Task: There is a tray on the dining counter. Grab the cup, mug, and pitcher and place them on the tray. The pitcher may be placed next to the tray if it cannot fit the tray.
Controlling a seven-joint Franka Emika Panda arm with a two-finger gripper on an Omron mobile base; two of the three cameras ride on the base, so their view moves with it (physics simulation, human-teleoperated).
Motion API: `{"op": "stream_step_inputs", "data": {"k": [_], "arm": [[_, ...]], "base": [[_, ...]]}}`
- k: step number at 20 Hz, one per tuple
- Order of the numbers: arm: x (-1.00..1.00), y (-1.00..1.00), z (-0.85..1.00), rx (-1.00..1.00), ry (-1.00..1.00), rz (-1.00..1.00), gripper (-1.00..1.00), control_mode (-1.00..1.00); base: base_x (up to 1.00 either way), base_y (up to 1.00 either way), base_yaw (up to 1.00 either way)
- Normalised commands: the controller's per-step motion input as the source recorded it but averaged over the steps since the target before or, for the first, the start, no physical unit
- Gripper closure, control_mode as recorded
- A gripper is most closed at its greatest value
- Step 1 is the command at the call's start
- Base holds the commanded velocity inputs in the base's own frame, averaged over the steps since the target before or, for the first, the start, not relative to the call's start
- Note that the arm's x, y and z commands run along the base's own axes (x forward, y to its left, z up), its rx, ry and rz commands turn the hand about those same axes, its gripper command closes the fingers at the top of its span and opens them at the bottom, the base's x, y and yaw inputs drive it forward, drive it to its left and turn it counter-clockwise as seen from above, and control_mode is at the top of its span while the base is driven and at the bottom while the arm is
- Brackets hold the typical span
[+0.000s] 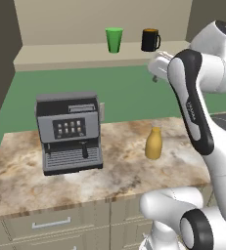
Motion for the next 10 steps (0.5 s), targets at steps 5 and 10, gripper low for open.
{"op": "stream_step_inputs", "data": {"k": [5, 10], "arm": [[0.00, 0.00, 0.39, 0.24, -0.16, -0.17, -1.00, -1.00], [0.00, 0.01, 0.46, 0.20, -0.08, -0.01, -1.00, -1.00]], "base": [[0.00, 0.00, 0.00], [0.00, 0.00, 0.00]]}}
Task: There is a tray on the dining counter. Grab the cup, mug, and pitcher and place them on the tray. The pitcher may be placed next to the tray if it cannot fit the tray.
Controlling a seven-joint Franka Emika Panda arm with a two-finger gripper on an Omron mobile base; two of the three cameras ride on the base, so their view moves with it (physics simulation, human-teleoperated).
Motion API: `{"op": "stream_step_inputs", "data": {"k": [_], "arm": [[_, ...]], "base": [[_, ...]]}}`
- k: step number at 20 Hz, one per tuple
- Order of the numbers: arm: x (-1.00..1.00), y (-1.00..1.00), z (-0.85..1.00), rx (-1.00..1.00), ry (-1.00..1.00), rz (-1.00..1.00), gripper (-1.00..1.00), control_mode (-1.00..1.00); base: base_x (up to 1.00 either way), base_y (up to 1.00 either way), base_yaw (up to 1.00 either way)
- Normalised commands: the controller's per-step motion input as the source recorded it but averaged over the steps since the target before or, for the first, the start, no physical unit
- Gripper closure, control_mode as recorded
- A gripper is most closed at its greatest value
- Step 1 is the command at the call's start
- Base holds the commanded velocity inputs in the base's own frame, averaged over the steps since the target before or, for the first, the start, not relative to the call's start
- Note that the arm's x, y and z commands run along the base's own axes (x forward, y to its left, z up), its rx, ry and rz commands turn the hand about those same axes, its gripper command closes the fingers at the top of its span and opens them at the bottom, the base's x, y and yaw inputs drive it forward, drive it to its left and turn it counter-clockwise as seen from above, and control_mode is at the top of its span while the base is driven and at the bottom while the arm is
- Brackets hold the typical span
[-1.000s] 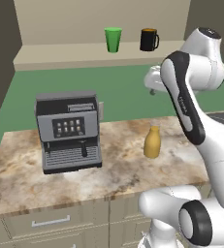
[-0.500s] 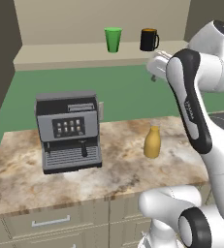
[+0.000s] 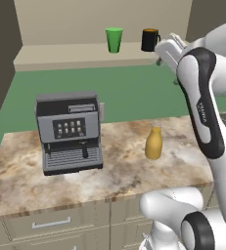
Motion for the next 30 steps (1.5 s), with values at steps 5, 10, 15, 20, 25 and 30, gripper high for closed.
{"op": "stream_step_inputs", "data": {"k": [5, 10, 15, 20, 25, 30], "arm": [[0.04, 0.02, 0.44, 0.16, 0.00, 0.00, -1.00, -1.00], [0.00, 0.00, 0.26, 0.14, 0.00, 0.00, -1.00, -1.00], [0.06, 0.00, 0.11, 0.15, -0.02, 0.00, -1.00, -1.00], [0.12, 0.01, 0.02, 0.12, -0.09, 0.00, -1.00, -1.00], [0.14, 0.04, 0.01, 0.08, -0.05, 0.00, -1.00, -1.00], [0.27, 0.09, 0.11, 0.06, -0.02, 0.00, -1.00, -1.00]], "base": [[0.00, 0.00, 0.00], [0.00, 0.00, 0.00], [0.00, 0.00, 0.00], [0.00, 0.00, 0.00], [0.00, 0.00, 0.00], [0.00, 0.00, 0.00]]}}
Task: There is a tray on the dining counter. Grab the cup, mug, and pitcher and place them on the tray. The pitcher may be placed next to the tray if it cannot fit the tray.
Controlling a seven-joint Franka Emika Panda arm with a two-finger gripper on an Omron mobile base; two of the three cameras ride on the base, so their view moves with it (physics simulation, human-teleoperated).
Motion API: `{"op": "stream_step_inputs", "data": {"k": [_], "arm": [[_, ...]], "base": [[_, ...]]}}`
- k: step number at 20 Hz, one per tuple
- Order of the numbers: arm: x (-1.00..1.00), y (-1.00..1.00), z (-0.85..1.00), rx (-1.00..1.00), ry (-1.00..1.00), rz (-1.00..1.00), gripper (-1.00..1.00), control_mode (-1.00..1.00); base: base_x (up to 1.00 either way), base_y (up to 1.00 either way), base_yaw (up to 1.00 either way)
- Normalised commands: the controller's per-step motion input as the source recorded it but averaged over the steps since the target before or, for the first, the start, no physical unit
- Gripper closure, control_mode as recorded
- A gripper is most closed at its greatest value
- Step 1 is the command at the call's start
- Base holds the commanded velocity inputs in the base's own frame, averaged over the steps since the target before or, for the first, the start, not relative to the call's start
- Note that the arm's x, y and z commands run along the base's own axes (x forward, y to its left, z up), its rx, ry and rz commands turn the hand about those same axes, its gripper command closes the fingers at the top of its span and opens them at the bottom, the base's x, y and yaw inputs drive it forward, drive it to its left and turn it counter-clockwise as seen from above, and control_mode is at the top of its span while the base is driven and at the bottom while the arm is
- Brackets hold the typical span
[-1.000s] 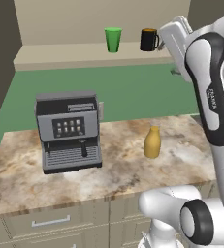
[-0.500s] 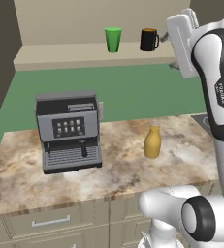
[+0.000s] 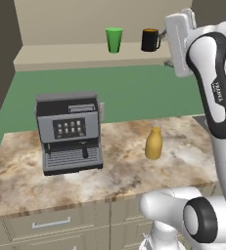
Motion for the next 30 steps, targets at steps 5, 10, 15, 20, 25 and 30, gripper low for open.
{"op": "stream_step_inputs", "data": {"k": [5, 10, 15, 20, 25, 30], "arm": [[0.27, 0.01, 0.22, 0.05, 0.00, 0.00, -1.00, -1.00], [0.27, 0.00, 0.14, 0.05, 0.00, 0.01, -1.00, -1.00], [0.21, 0.01, 0.00, 0.00, 0.00, 0.01, -1.00, -1.00], [0.13, 0.07, -0.08, 0.00, 0.00, 0.01, -1.00, -1.00], [0.11, 0.12, -0.16, 0.00, 0.00, 0.00, -1.00, -1.00], [0.25, 0.06, -0.06, 0.00, 0.00, 0.00, -1.00, -1.00]], "base": [[0.00, 0.00, 0.00], [0.00, 0.00, 0.00], [0.00, 0.00, 0.00], [0.00, 0.00, 0.00], [0.00, 0.00, 0.00], [0.00, 0.00, 0.00]]}}
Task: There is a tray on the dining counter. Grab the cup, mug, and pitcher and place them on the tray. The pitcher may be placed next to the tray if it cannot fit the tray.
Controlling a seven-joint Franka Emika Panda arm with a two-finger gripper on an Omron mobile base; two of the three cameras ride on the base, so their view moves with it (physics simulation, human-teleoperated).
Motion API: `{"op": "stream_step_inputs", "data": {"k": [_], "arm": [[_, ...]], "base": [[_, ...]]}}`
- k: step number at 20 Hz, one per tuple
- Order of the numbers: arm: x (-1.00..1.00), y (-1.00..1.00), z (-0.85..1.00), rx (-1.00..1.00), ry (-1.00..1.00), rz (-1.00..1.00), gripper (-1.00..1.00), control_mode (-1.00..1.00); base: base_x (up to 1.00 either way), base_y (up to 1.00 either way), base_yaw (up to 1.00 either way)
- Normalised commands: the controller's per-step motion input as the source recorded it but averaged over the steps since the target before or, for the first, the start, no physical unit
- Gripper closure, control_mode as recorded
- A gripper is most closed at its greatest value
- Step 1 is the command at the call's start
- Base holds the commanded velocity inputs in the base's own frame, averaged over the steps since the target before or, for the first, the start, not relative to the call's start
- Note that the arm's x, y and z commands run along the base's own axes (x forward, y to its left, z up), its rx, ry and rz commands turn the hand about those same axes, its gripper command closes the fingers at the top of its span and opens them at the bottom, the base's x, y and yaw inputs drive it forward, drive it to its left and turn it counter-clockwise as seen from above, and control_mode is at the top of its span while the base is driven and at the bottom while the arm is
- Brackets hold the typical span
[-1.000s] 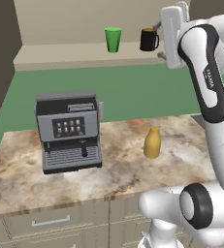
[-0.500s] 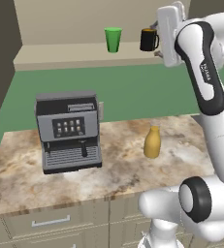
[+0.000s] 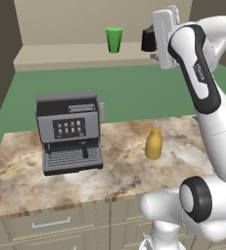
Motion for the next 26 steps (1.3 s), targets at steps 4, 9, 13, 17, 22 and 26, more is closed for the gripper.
{"op": "stream_step_inputs", "data": {"k": [4, 9, 13, 17, 22, 26], "arm": [[0.31, 0.00, 0.00, 0.01, 0.00, 0.00, -1.00, -1.00], [0.30, 0.03, 0.00, 0.00, 0.00, 0.00, -1.00, -1.00], [0.19, 0.05, 0.00, 0.00, 0.00, 0.00, -1.00, -1.00], [0.07, 0.09, -0.08, 0.00, 0.00, 0.00, -1.00, -1.00], [0.09, 0.12, -0.06, 0.00, 0.00, 0.00, -1.00, -1.00], [0.08, 0.17, -0.04, 0.00, 0.00, 0.00, -1.00, -1.00]], "base": [[0.00, 0.00, 0.00], [0.00, 0.00, 0.00], [0.00, 0.00, 0.00], [0.00, 0.00, 0.00], [0.00, 0.00, 0.00], [0.00, 0.00, 0.00]]}}
